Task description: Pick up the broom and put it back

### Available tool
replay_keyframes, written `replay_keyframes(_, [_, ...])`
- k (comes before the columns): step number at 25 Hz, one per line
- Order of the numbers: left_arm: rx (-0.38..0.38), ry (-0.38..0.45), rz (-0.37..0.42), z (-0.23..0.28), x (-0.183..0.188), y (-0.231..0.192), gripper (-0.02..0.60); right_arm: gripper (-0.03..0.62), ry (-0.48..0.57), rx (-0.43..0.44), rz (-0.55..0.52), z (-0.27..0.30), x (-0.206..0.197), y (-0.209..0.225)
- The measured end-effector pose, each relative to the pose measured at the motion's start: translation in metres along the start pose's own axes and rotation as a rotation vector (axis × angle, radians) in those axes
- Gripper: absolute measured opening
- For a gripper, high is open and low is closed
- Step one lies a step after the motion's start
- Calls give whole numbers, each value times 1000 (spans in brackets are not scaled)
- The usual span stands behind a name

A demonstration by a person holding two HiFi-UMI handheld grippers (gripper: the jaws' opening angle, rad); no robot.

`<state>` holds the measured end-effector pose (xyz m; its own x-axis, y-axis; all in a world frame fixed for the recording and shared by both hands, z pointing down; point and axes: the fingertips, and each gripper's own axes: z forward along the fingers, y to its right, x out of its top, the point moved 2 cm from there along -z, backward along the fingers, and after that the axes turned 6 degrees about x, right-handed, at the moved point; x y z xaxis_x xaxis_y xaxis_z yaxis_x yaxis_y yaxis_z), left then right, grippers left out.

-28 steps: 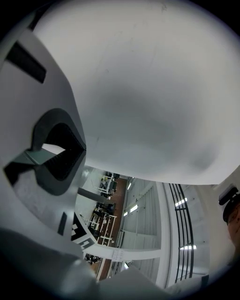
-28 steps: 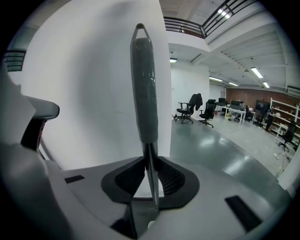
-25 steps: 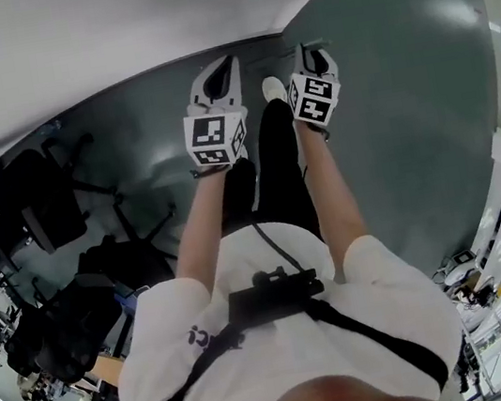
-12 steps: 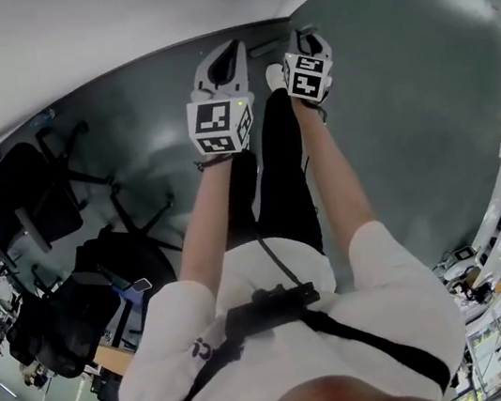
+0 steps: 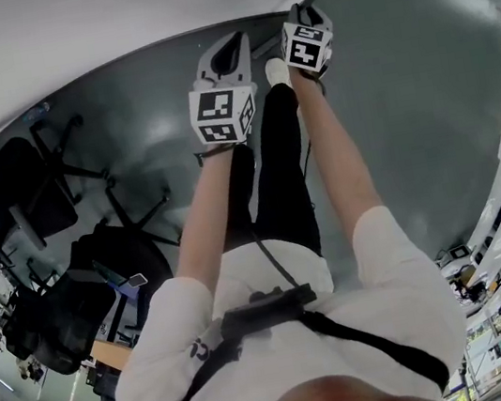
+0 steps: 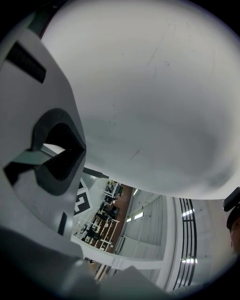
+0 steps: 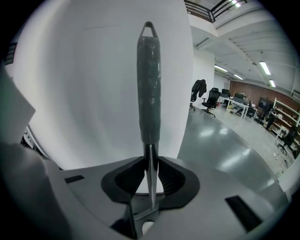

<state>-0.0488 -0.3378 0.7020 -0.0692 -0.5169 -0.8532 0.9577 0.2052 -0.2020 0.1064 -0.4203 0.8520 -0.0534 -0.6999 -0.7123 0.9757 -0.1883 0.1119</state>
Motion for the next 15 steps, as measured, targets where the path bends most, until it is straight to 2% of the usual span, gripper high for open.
replay_keyframes(4, [4,5,-4,1,1,-4,12,95,30,9,19,9,13,0])
replay_keyframes(7, [9,3,-7,0,1,-6,12,95,1,11,45,14,7,6])
replay_keyframes(15, [9,2,-11,-2,-1,-9,12,97,-26,90,7,27,2,3])
